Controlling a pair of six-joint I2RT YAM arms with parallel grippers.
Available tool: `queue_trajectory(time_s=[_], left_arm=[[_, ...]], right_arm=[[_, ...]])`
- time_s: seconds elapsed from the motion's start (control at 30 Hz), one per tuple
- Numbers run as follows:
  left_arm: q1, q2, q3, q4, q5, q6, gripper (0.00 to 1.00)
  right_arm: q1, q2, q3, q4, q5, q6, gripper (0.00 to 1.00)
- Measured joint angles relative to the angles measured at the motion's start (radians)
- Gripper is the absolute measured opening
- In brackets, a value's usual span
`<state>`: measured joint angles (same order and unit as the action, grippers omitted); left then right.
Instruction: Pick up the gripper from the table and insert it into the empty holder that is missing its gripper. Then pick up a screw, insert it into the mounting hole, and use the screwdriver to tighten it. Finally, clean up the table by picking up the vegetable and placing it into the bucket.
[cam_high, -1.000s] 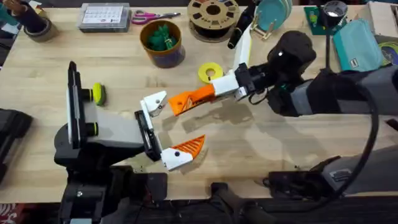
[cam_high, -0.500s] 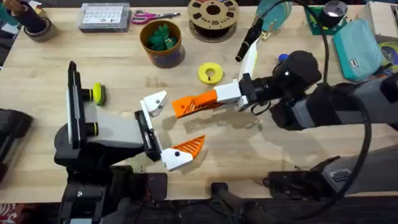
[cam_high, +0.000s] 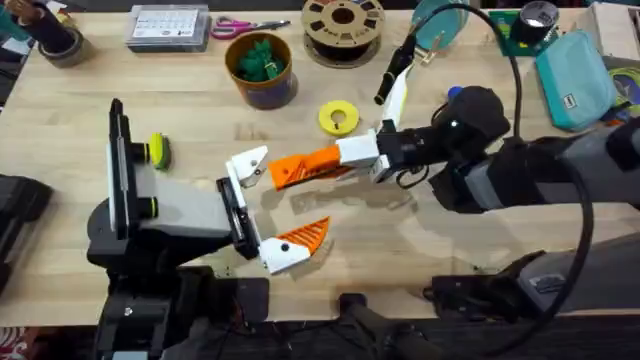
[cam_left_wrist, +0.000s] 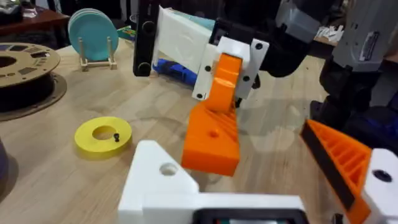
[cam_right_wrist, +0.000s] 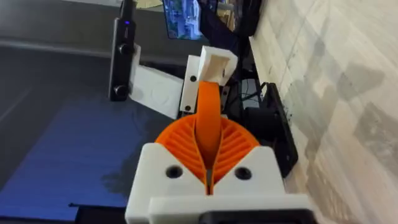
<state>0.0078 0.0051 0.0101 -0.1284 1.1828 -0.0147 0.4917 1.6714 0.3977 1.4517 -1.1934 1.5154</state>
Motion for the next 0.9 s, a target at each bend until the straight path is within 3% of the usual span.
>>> queue_trajectory(time_s=[0.9], left_arm=[[0.0, 0.0, 0.0, 0.0, 0.0, 0.0, 0.985]], right_arm=[[0.029, 0.034, 0.0, 0.022, 0.053, 0.003, 0.01]])
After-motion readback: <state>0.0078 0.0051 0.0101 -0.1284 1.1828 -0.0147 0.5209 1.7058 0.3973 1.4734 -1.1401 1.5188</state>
